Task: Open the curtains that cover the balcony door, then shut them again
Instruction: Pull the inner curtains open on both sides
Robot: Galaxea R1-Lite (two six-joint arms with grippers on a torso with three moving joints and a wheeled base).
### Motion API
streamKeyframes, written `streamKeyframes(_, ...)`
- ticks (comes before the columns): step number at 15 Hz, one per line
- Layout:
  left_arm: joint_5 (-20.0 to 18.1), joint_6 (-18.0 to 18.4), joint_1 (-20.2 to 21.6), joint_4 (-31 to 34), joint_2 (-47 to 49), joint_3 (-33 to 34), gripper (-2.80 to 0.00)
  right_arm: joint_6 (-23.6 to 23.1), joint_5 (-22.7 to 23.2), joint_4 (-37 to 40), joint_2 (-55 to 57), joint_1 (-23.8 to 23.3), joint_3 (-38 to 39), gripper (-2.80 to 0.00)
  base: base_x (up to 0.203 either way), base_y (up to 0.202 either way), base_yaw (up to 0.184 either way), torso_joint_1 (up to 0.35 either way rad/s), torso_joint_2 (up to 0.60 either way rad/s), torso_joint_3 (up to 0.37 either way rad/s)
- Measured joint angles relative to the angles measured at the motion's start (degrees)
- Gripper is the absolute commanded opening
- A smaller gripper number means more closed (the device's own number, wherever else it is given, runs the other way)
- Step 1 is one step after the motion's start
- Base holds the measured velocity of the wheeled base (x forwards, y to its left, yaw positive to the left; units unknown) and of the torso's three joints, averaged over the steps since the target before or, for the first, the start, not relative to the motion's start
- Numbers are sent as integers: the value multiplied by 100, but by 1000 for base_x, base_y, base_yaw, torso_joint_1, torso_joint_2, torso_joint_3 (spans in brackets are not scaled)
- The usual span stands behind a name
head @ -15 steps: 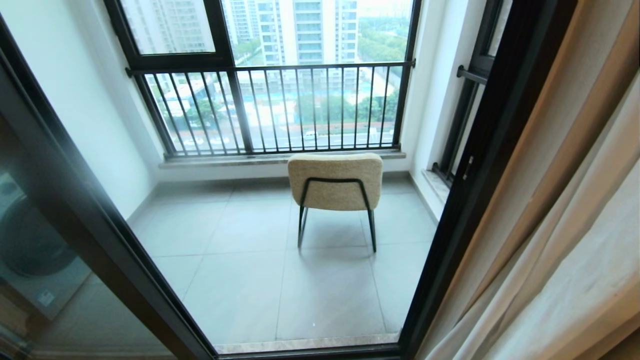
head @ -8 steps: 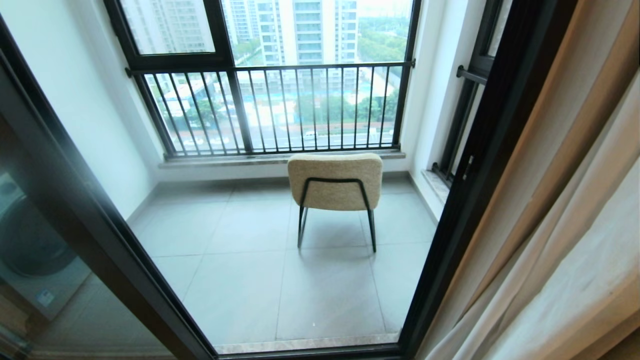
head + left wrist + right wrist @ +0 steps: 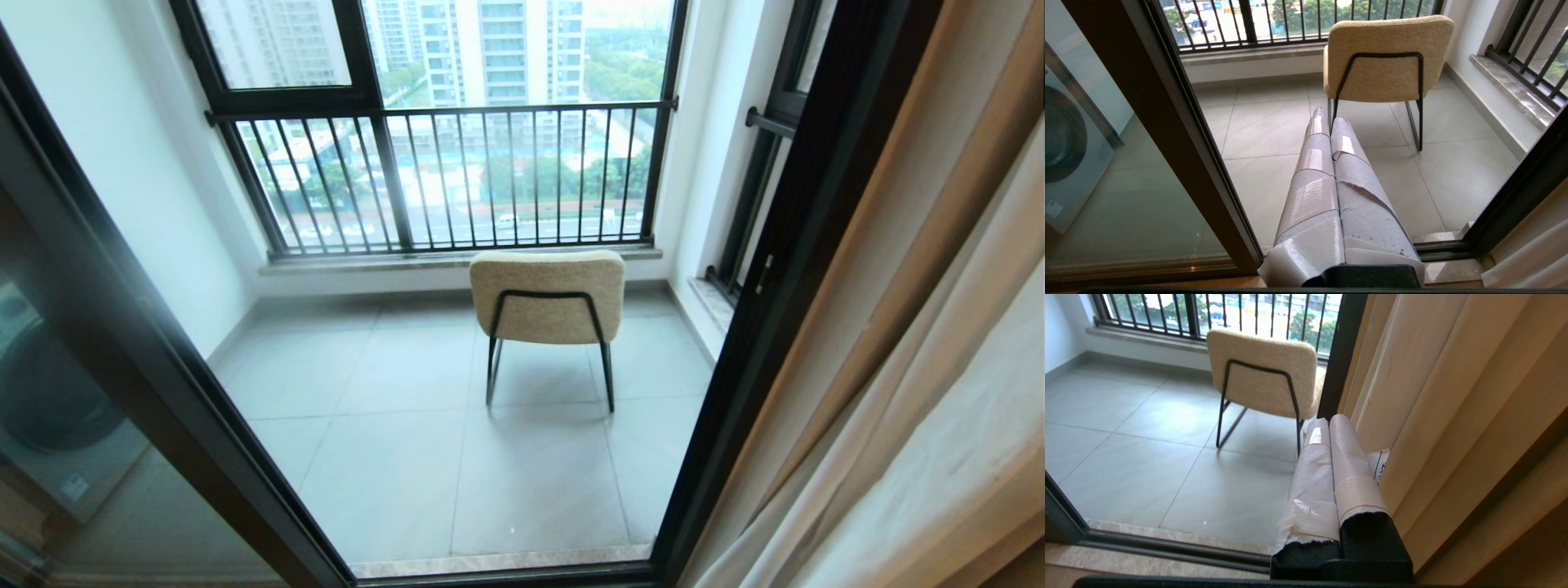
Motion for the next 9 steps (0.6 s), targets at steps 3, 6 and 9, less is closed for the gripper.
streamKeyframes(3,2,1,0,1,0,0,-280,27,44,-544,810,-42,-501,0,0,0,0,0,0,0)
streamKeyframes(6,-1,1,0,-2,0,0,-280,231,60,-808,1650,-260,-1305,0,0,0,0,0,0,0)
streamKeyframes(9,2,1,0,1,0,0,-280,509,58,-787,2246,-418,-1996,0,0,0,0,0,0,0)
